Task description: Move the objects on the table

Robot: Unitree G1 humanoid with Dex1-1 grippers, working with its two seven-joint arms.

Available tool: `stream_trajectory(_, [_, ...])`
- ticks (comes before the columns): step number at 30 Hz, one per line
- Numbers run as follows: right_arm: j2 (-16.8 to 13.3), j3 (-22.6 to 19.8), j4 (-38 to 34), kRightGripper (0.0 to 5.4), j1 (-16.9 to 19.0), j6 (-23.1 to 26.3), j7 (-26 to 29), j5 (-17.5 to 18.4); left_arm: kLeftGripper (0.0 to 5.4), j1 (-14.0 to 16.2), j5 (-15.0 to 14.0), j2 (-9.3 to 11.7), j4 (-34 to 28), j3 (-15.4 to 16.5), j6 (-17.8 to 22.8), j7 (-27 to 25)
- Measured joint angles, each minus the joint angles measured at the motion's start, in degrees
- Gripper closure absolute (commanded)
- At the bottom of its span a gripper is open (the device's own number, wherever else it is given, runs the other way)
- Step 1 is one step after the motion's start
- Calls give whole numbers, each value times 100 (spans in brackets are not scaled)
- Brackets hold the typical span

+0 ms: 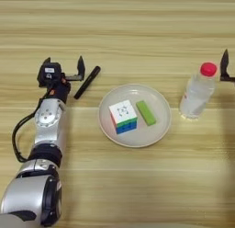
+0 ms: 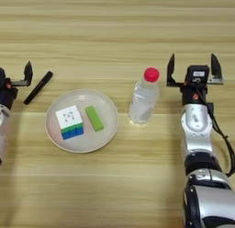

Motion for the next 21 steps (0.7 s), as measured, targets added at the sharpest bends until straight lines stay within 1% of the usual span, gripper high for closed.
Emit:
stream_trajectory(5, [-7, -119, -412, 3, 113, -23, -185, -8, 0, 0, 0, 0, -9, -1, 0, 3])
stream_trajectory(11, [-19, -154, -1075, 3, 226, 25, -151, 7, 0, 0, 0, -1, -32, -5, 0, 11])
stream_trajectory(18, [-112, -247, -2142, 3, 417, 392, 90, 224, 0, 0, 2, -12, -46, -11, 0, 25])
stream_trajectory(21, [-168, -282, -2695, 3, 506, 719, 266, 403, 0, 0, 2, -26, -50, -13, 0, 33])
